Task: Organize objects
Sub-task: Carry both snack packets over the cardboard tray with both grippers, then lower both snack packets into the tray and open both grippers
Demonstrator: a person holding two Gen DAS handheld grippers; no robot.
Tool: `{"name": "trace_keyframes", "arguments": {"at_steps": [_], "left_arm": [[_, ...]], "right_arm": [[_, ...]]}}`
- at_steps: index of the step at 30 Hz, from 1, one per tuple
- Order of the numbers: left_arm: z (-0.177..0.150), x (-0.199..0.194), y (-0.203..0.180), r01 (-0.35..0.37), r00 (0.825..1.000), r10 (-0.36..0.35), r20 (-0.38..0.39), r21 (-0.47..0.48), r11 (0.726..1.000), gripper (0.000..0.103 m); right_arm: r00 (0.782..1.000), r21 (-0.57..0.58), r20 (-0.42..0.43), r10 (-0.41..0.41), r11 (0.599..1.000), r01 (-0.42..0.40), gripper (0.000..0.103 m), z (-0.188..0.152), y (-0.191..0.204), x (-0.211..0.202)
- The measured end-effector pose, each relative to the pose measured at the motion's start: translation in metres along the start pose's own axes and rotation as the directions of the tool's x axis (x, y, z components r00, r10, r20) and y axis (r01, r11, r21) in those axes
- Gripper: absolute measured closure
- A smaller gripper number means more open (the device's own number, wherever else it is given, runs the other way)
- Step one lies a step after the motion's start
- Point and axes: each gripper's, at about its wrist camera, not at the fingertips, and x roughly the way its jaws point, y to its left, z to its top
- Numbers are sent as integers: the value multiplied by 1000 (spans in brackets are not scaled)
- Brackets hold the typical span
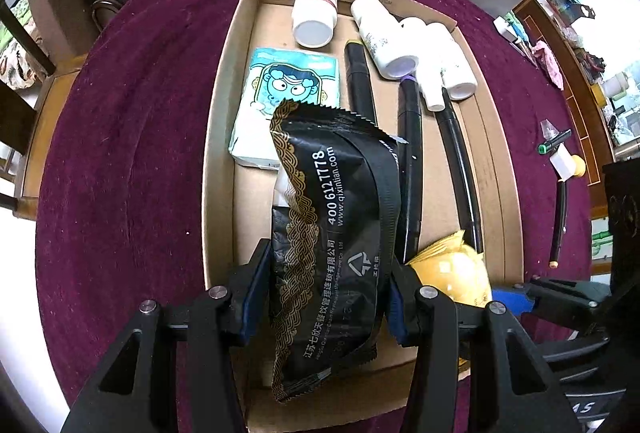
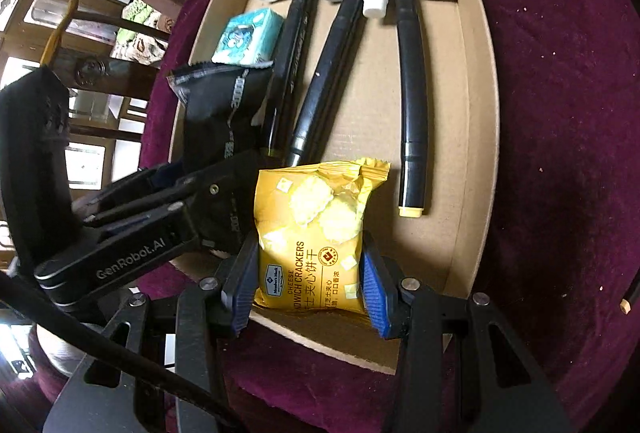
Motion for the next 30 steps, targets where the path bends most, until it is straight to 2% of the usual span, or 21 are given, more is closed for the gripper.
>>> {"name": "trace_keyframes", "arguments": {"at_steps": [11,21,30], "left_arm": [[2,2,-3,-24,1000,24,14,7,1000,55],[1,4,-10,-30,999,30,15,19,999,46],[1,4,-13,-33,999,33,15,26,999,41]], "right_arm": [[999,-55,18,-49,997,50,57,2,3,4],[998,-68,25,-56,996,57,56,4,7,5],[997,-86,23,-71,994,73,47,5,11,7]]}}
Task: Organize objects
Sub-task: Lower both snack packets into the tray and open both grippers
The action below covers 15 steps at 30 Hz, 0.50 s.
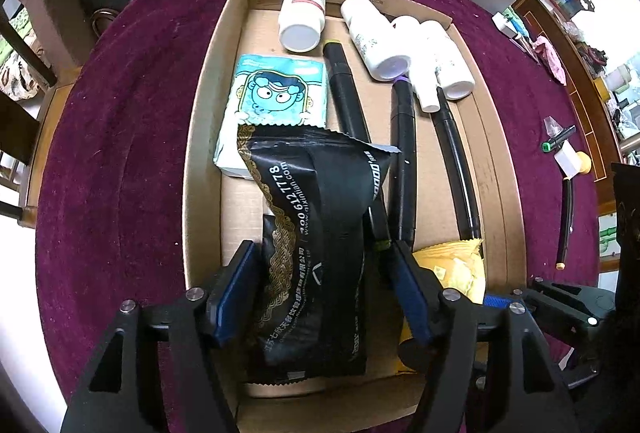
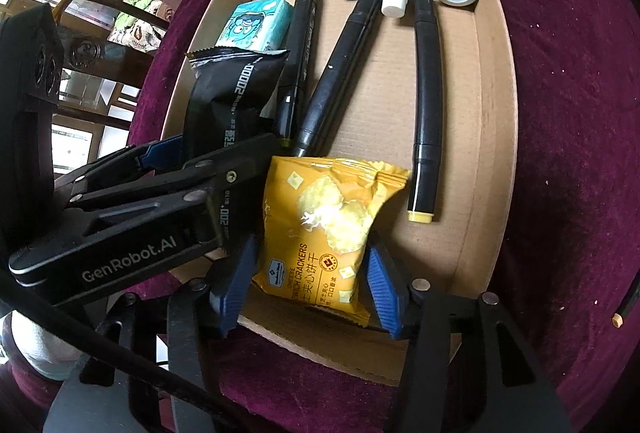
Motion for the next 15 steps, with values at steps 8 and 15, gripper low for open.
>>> {"name": "trace_keyframes", "arguments": {"at_steps": [8,15], "left_arm": [[-1,-2,0,-1,1000,0,-8,-18,1000,38],[3,-11,3,10,1000,-10,10,-50,999,38]], "right_arm": [[1000,-6,19,-14,1000,14,47,2,5,-5],[999,-6,45,-12,1000,12,47,-4,0,-17]]}}
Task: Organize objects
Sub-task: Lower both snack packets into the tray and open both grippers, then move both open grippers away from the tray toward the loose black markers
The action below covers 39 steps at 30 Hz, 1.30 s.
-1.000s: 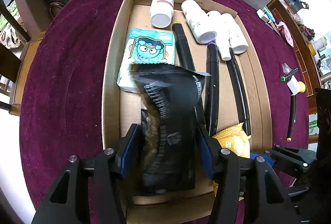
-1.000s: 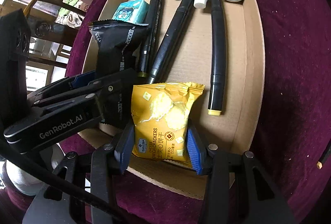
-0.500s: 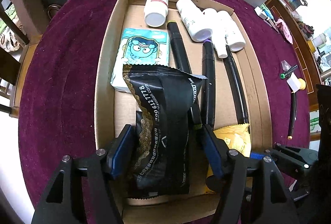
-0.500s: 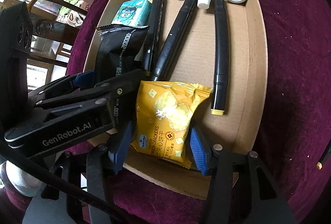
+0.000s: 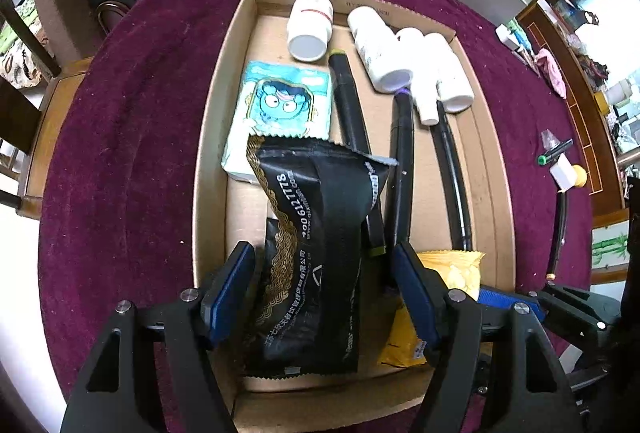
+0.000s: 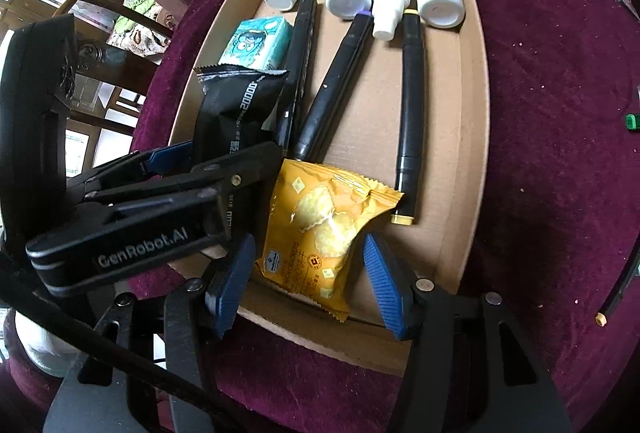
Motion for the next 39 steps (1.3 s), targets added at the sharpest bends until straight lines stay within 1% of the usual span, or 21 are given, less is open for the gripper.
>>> {"name": "trace_keyframes", "arguments": {"at_steps": [4,13,19,23,26,29,32,34,39], "left_arm": [[3,-9,-1,-14,1000,14,27,-6,1000,38],[1,-24,-11,-28,999,27,46,14,1000,38],[-2,-37,-32,-47,997,44,70,42,998,38],[-6,-45,-54,-72,993,65,94,73,995,38],[-10,-52,-75,-104,988,91,121,101,989,38],[-15,-59,-100,-145,979,123,162,136,980,38],[-18,-64,-123,-167,973,135,188,168,971,38],[-20,-64,-139,-168,972,130,195,187,968,38],[-23,-57,-174,-158,975,118,186,220,963,38]], "right_arm": [[1000,3,14,2,1000,-2,47,-2,0,-4],[999,24,47,19,1000,-20,47,-7,-6,-17],[996,59,80,40,997,-45,47,-12,-23,-31],[993,87,103,51,994,-61,47,-14,-29,-33],[991,102,123,57,992,-70,47,-24,-50,-51],[988,127,142,64,988,-82,46,-34,-71,-66],[984,158,162,69,983,-95,46,-41,-94,-79],[981,184,179,68,978,-101,46,-49,-113,-90],[975,251,215,46,963,-101,46,-63,-158,-112]]}}
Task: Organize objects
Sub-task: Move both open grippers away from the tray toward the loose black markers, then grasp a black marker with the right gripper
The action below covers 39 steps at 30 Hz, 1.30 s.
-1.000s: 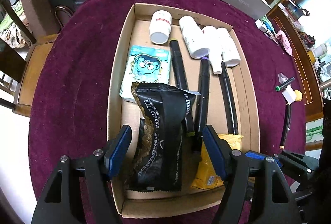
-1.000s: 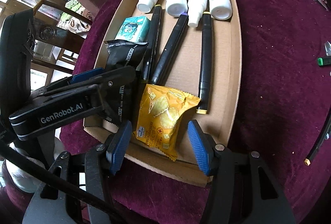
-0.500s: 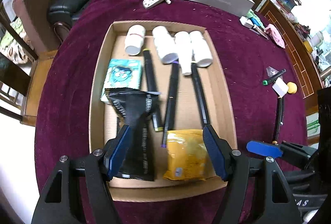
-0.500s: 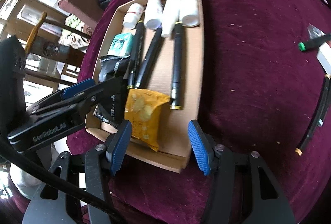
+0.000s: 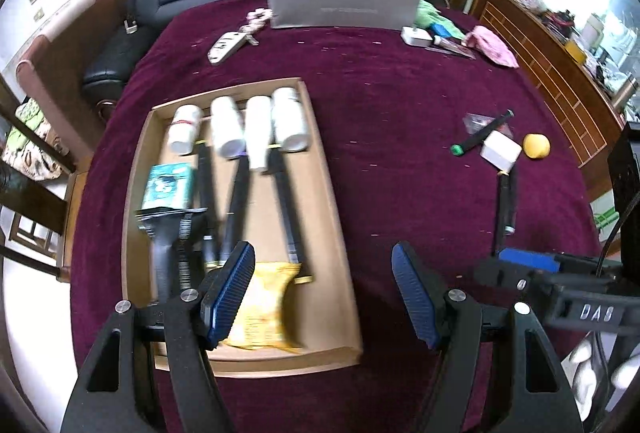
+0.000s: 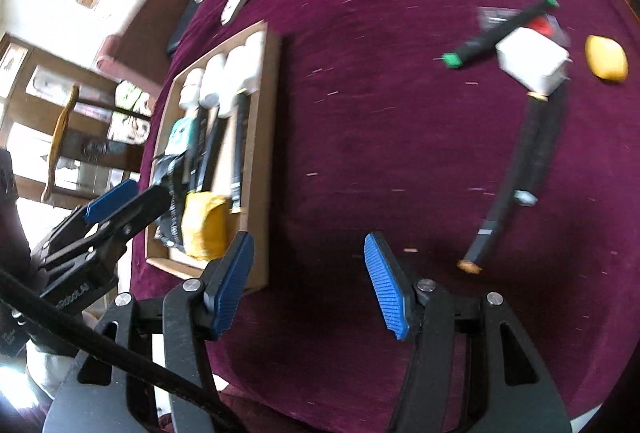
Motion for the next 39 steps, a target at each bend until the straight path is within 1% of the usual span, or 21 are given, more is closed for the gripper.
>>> {"name": "trace_keyframes", "arguments": {"at_steps": [4,6,10,12,15,20,23,24,25,28,31,33,34,35,36,37,39], "left_arm": [[1,9,-30,44,999,-43,-27,10,999,38],[2,18,-47,78,995,-77,-60,14,997,38],[-1,39,-83,119,986,-114,-118,34,992,38],[-4,49,-98,128,982,-119,-144,52,990,38],[-11,67,-119,149,972,-132,-195,74,986,38],[-20,91,-141,157,961,-127,-245,103,982,38],[-26,103,-146,140,957,-106,-269,112,984,38],[-28,107,-147,133,955,-97,-279,113,985,37],[-30,109,-146,143,953,-109,-284,103,984,34],[-33,108,-149,138,957,-103,-270,116,984,32],[-38,108,-153,143,961,-106,-254,130,981,22],[-44,109,-164,138,965,-91,-245,183,973,6],[-48,111,-170,128,968,-74,-241,219,967,2],[-54,112,-179,95,973,-33,-227,270,958,2],[-57,112,-183,79,977,-17,-211,291,954,1],[-59,111,-182,82,981,-30,-192,269,960,1],[-62,109,-183,78,985,-33,-168,268,960,1]], "right_arm": [[999,49,26,-19,999,17,46,1,-35,-19],[999,83,44,-30,996,27,46,1,-56,-30],[995,159,80,-57,986,44,46,3,-99,-52],[993,192,95,-72,980,53,46,6,-118,-62],[989,232,113,-98,970,70,46,11,-144,-74],[983,272,128,-128,958,89,46,23,-171,-82],[983,274,118,-138,956,101,46,27,-175,-80],[985,268,111,-134,958,100,46,29,-175,-77],[986,265,107,-128,960,96,46,31,-175,-75],[991,256,104,-84,965,55,46,42,-171,-70],[991,229,118,-57,973,28,46,57,-161,-67],[990,208,130,-50,978,22,46,70,-154,-65],[990,195,133,-48,980,22,46,77,-151,-63],[990,179,133,-48,984,24,46,87,-145,-59],[990,171,130,-46,985,23,46,92,-143,-56],[992,159,123,-38,987,18,46,100,-138,-51],[993,140,116,-27,990,11,46,112,-130,-44]]}}
